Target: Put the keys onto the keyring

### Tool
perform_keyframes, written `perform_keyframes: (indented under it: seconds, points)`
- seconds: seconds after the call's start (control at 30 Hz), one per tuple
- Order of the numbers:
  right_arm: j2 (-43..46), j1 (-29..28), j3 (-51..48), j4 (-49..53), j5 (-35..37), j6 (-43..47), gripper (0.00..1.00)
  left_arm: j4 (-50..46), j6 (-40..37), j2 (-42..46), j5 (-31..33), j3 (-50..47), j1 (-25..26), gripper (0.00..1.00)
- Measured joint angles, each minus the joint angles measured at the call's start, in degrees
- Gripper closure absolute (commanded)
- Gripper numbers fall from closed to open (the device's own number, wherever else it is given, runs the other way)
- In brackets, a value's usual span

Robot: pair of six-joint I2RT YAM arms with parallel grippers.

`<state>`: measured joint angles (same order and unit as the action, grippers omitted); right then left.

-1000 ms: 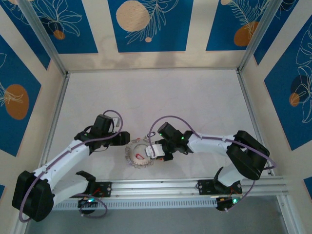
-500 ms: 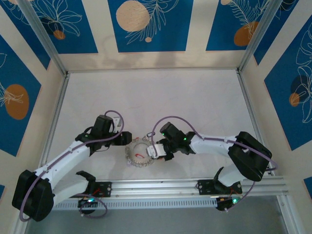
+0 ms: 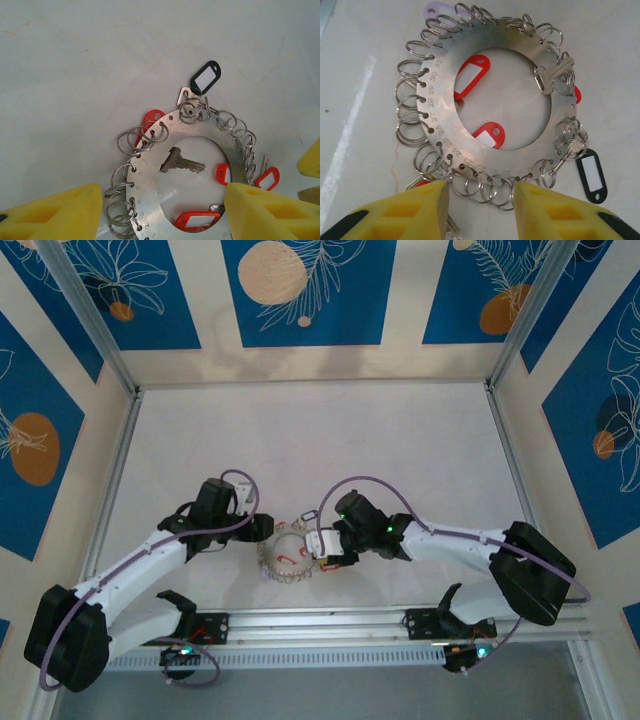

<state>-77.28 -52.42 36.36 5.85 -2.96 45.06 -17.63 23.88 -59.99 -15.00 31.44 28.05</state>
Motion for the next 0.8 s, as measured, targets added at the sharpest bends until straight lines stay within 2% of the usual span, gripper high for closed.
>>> perform_keyframes:
  seconds: [0.07,0.17,0.23,0.37,0.47,0.63,0.8]
  points:
    - [0.0,-0.1,0.0,0.9,-0.3,-2.2,0.67,-0.3,-0.7,-0.3,0.0,0.5,0.6,0.35]
    - [0.0,-0.2,0.5,1.7,-1.0,-11.2,0.65,-0.5,-1.6,-0.5,-0.1,1.5,1.4,0.35]
    - [0.3,-0.3,1.4,1.2,-0.6,-22.4,0.61,-1.0,-1.5,-0.5,0.0,2.2,1.6,0.35]
    - [4.0,1.0,1.9,0.7,0.5,-53.5,0.66,-3.5,-1.5,-0.5,0.5,4.2,1.6,0.34]
    - [4.7,3.6,1.8,2.4,-1.2,-68.3,0.65,-4.5,-1.4,-0.5,0.7,5.2,1.6,0.34]
    - [1.4,4.4,1.0,5.2,-6.8,-81.5,0.62,-4.7,-1.3,-2.6,0.6,6.7,1.6,0.34]
    - [-4.0,4.5,-1.3,0.8,-12.7,-90.9,0.64,-4.7,-1.1,-4.4,0.6,6.8,1.6,0.34]
